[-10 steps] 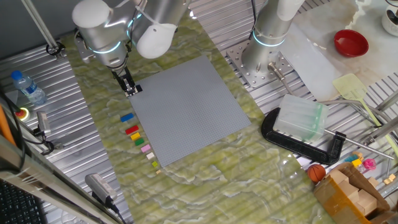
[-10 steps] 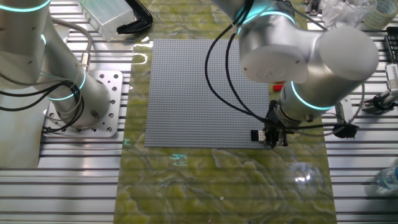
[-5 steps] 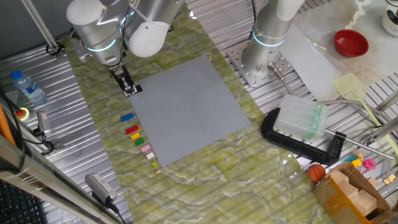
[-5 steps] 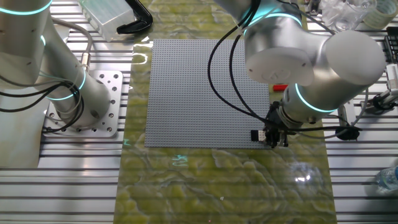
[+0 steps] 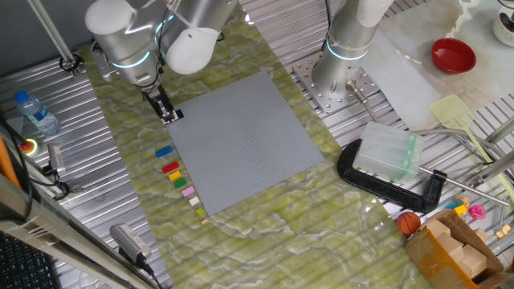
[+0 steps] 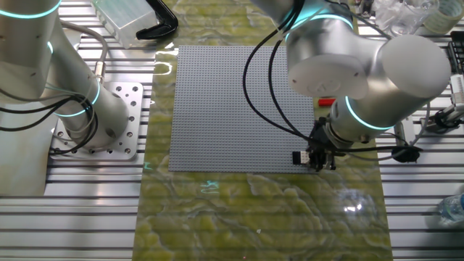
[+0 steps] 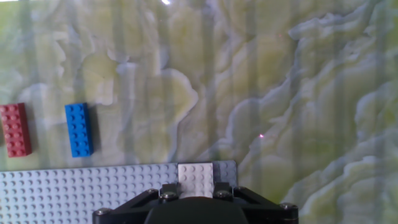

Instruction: Build with small Lego blocks

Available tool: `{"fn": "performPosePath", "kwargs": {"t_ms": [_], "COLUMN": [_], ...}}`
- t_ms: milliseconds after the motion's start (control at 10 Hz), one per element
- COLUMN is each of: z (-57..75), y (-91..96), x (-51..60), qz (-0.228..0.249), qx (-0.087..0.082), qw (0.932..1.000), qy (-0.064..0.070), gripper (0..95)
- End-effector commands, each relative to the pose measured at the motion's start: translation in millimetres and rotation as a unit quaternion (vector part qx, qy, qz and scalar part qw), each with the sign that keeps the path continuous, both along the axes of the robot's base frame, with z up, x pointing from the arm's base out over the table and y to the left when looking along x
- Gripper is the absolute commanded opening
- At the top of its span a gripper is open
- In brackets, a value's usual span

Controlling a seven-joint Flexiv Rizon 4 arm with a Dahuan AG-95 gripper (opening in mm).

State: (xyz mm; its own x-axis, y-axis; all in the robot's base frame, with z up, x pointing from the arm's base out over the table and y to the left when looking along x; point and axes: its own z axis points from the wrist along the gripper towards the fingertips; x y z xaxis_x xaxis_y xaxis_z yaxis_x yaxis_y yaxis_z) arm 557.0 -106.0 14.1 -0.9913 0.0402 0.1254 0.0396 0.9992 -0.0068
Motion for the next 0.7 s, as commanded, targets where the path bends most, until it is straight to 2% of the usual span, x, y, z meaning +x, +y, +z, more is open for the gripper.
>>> {"fn": "performPosePath", "kwargs": {"t_ms": [100, 700], "z": [0.7, 0.2], "y": [0.9, 0.9], "x": [-0.2, -1.4], "qz": [0.002, 0.005], "qx": [0.001, 0.002], "qw": [1.0000, 0.9999], "qy": [0.004, 0.010], "gripper": [0.0, 0.0]}}
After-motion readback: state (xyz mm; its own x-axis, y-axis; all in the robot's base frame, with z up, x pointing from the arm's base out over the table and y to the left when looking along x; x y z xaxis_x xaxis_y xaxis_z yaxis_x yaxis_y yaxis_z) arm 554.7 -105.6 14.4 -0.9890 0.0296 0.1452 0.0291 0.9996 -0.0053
